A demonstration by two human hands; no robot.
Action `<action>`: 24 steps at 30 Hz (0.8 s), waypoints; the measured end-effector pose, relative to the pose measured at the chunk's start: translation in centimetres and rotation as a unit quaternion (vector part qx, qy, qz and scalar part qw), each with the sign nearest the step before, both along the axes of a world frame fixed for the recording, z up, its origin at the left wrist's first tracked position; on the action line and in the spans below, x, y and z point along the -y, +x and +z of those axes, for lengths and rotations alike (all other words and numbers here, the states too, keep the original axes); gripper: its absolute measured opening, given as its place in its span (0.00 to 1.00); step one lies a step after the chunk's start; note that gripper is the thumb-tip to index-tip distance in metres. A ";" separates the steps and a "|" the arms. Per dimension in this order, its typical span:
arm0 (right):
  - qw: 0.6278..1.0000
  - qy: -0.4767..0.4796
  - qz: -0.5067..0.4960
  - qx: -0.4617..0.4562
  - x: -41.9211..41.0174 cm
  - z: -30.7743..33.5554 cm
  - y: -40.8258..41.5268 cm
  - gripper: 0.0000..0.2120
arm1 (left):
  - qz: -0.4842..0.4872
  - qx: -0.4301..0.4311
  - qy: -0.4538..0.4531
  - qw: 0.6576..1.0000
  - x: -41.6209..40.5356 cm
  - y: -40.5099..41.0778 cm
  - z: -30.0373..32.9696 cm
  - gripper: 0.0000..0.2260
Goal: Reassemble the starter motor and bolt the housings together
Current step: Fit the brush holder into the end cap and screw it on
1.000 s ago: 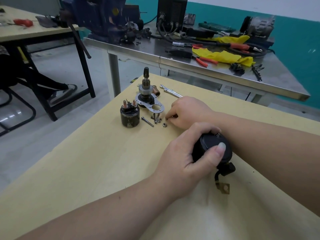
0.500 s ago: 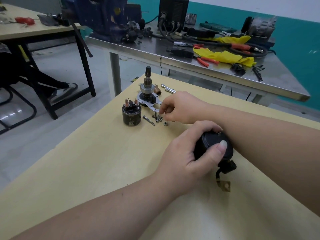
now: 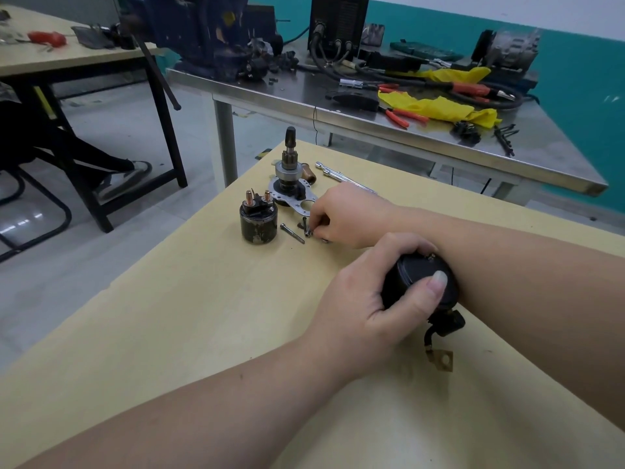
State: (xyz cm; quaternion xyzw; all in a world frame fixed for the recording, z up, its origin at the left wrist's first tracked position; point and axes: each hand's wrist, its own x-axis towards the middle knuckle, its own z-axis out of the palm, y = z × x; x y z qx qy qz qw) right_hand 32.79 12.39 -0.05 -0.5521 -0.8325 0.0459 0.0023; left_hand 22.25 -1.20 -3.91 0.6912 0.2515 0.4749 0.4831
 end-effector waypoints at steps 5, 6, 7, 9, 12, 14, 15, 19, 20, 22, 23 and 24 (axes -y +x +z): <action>0.981 0.048 -0.078 -0.169 2.0 3.2 1.8 0.04 | -0.004 0.002 0.012 1.000 0.0 -0.1 0.1 0.12; 0.970 0.056 -0.103 -0.213 3.0 4.1 2.8 0.03 | -0.009 0.001 0.010 1.000 0.0 -0.1 0.1 0.12; 0.954 0.056 -0.127 -0.268 4.4 4.9 3.9 0.02 | -0.018 0.000 0.003 1.000 0.0 -0.1 0.1 0.12; 0.902 0.045 -0.162 -0.397 8.3 6.1 6.4 0.02 | -0.040 0.000 -0.002 0.999 0.5 0.2 0.2 0.12; 0.830 0.042 -0.196 -0.521 15.5 6.0 10.4 0.03 | -0.061 -0.012 0.021 0.998 1.8 1.4 0.2 0.12; 0.817 0.057 -0.225 -0.527 20.3 4.6 12.7 0.07 | -0.081 -0.027 0.023 0.996 2.7 2.7 0.3 0.12; 0.823 0.065 -0.244 -0.509 22.4 3.7 13.6 0.09 | -0.087 -0.030 0.018 0.996 3.1 3.4 0.3 0.12; 0.843 0.079 -0.332 -0.416 27.9 -0.3 16.7 0.18 | -0.095 -0.017 -0.004 0.995 4.9 6.9 0.4 0.14; 0.844 0.084 -0.349 -0.398 28.4 -1.2 17.3 0.20 | -0.096 -0.021 -0.003 0.995 5.3 7.8 0.5 0.14; 0.854 0.087 -0.367 -0.359 28.8 -2.6 18.2 0.22 | -0.096 -0.026 0.000 0.995 5.9 9.3 0.7 0.15; 0.863 0.084 -0.371 -0.333 28.7 -3.1 18.4 0.22 | -0.093 -0.024 0.000 0.995 6.0 9.9 0.8 0.16; 0.872 0.082 -0.372 -0.307 28.6 -3.3 18.6 0.21 | -0.091 -0.022 0.003 0.996 6.1 10.4 0.9 0.17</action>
